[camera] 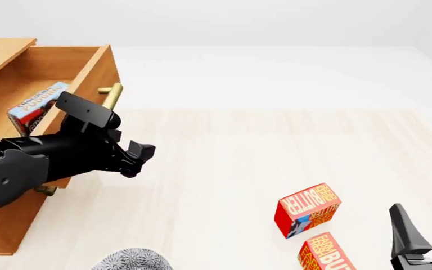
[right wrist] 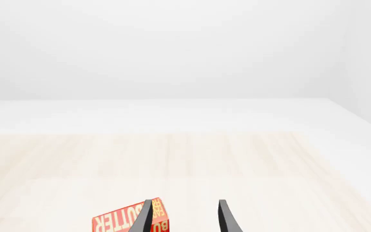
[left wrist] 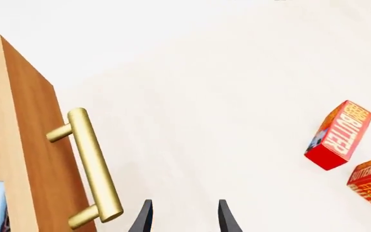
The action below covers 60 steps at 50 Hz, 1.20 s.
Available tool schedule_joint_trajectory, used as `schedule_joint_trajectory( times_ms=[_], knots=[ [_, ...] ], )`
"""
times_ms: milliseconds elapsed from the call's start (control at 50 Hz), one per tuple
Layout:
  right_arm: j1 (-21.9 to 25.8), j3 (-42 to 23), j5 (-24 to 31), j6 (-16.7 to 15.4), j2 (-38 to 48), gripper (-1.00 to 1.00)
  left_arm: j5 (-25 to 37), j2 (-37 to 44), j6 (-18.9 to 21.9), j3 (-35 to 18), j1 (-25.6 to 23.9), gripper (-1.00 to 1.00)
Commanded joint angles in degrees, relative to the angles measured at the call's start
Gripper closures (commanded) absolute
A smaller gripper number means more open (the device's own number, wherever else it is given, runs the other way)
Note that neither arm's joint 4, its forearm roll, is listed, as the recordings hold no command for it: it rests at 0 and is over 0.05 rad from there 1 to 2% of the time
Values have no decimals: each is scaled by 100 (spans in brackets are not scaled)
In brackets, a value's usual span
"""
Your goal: Put the chocolate pudding in the top drawer of the cabinet and close it.
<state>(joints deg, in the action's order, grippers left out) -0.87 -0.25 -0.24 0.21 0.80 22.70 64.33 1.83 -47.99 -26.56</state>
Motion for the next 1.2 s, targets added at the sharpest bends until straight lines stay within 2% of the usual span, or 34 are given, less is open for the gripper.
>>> schedule_joint_trajectory(
  times_ms=[20, 180, 620, 1200],
  knots=[
    [1, 0, 0, 0, -1, -100, -48, -153, -41, 197, 359, -100],
    [-1, 0, 0, 1, 0, -100, -107, -212, -58, 281, 588, -100],
    [0, 0, 0, -1, 1, -100, -308, -182, -35, 398, 782, -100],
    [0, 0, 0, 1, 0, -100, -242, -397, 9, 420, 1187, -100]
  ],
)
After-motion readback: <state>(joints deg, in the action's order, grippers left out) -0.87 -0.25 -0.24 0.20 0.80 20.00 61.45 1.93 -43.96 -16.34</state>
